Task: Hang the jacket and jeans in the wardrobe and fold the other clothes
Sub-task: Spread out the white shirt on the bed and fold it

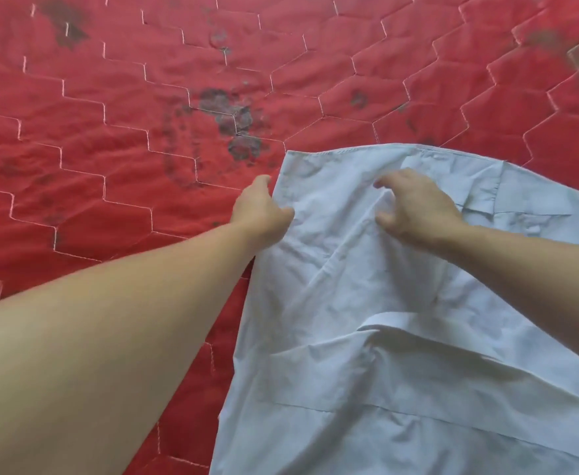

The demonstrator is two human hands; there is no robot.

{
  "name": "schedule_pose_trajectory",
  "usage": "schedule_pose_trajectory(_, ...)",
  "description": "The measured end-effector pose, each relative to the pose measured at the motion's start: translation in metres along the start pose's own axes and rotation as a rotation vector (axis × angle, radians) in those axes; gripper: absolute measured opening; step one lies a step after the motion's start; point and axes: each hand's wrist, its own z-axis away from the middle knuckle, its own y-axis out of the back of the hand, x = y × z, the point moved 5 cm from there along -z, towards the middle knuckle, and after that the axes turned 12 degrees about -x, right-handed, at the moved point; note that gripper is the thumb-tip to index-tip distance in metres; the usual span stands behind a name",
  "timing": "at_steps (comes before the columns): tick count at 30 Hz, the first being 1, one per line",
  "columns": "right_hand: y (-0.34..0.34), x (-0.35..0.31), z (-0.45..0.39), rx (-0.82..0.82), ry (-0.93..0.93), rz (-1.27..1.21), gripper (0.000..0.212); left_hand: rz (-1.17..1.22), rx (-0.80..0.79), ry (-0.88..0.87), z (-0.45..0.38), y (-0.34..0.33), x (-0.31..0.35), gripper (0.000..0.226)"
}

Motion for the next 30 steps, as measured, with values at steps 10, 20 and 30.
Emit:
schedule_pose_trajectory(10,0.022,0.023,-0.068,0.024,-0.047,0.374,0.074,-0.11,0.005,-0.013,-0.059,0.012,0.038,0.044)
schedule_pose_trajectory(20,0.069,0.154,-0.014,-0.18,-0.153,-0.165,0.063,-0.098,0.04,-0.082,-0.06,-0.02,0.09,0.025)
schedule_pose_trajectory(30,0.068,0.163,0.032,0.096,-0.073,0.112,0.009,-0.498,0.033,-0.17,-0.029,-0.049,0.124,0.016)
